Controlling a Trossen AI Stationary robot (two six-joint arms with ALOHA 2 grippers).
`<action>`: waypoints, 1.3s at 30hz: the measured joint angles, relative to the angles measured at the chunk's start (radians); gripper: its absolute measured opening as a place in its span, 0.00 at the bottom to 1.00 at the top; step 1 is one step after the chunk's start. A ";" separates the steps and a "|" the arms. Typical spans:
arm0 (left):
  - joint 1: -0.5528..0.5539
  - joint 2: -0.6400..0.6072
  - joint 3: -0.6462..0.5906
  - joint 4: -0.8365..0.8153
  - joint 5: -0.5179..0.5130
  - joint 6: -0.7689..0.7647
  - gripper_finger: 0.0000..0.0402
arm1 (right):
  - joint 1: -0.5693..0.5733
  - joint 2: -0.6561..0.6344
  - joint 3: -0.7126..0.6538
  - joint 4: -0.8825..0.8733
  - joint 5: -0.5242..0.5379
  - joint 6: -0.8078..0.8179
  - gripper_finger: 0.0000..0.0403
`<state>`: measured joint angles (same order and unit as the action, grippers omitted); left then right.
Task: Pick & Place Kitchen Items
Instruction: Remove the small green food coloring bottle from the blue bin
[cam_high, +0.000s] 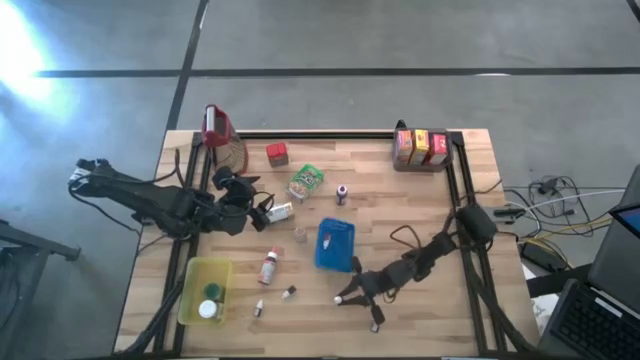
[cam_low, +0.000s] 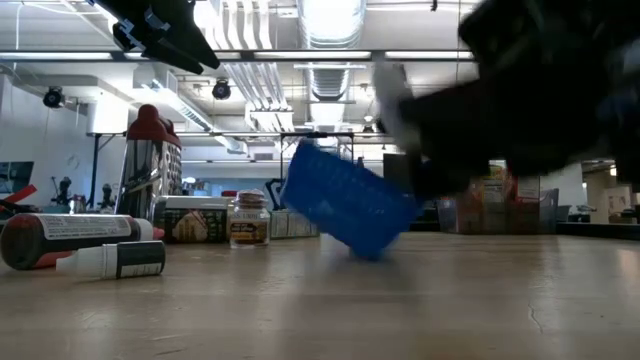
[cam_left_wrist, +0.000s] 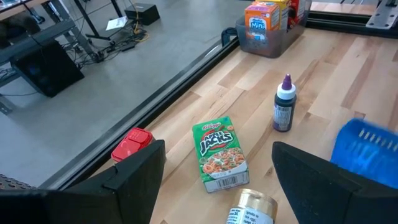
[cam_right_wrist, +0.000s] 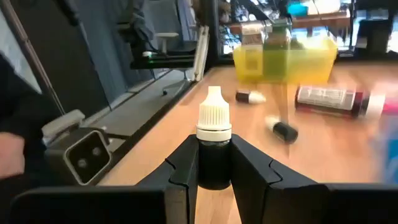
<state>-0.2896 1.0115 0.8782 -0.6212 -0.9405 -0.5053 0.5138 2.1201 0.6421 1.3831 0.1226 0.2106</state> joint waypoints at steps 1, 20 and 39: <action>0.000 0.000 0.000 0.000 0.000 0.000 0.75 | -0.001 0.022 0.000 -0.002 0.001 0.027 0.16; 0.000 0.000 0.000 0.000 0.000 0.000 0.75 | -0.016 -0.189 -0.023 -0.468 -0.074 0.235 0.16; 0.000 0.000 0.000 0.000 0.000 0.000 0.75 | -0.017 -0.460 0.166 -1.675 -0.056 0.476 0.16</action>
<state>-0.2896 1.0115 0.8782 -0.6212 -0.9405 -0.5053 0.4965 1.6596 0.8077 -0.2915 0.0667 0.6869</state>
